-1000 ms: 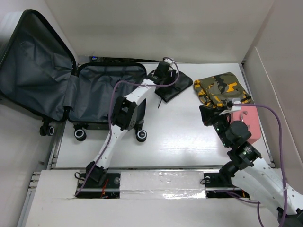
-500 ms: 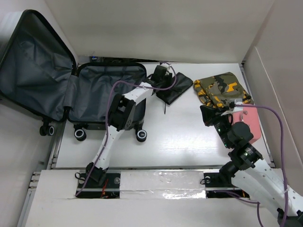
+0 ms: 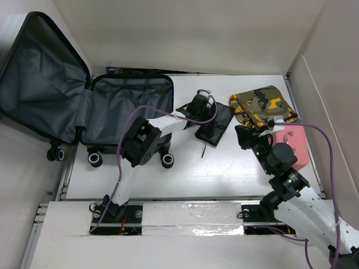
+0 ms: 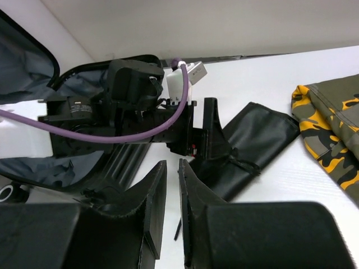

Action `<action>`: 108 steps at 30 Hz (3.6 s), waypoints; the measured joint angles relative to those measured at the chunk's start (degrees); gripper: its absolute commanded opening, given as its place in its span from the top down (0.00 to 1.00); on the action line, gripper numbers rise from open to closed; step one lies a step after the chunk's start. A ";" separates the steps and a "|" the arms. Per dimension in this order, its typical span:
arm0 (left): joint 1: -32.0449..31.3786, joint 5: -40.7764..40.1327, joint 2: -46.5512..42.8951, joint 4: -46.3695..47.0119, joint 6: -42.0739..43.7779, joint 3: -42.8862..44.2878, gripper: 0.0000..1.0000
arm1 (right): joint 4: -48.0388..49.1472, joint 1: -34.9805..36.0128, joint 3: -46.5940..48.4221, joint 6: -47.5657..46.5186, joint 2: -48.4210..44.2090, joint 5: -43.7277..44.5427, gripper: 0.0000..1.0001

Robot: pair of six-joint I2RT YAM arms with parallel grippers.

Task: Pack the luggage

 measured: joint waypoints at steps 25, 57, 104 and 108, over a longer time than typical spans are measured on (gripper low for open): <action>2.38 12.59 6.51 0.00 1.51 8.07 1.00 | 0.85 0.00 0.00 -0.50 2.71 -0.79 0.79; 14.38 4.22 -42.84 13.55 -1.42 -22.60 1.00 | 1.29 0.00 -0.11 -0.44 0.68 -0.26 0.77; -10.82 -3.28 -80.11 20.98 -7.21 -62.23 0.62 | -20.98 -19.80 72.61 -1.29 96.78 13.46 0.14; -11.06 -2.84 -80.65 21.27 -7.10 -65.40 0.62 | -28.11 -21.18 87.23 -0.61 106.55 12.68 0.18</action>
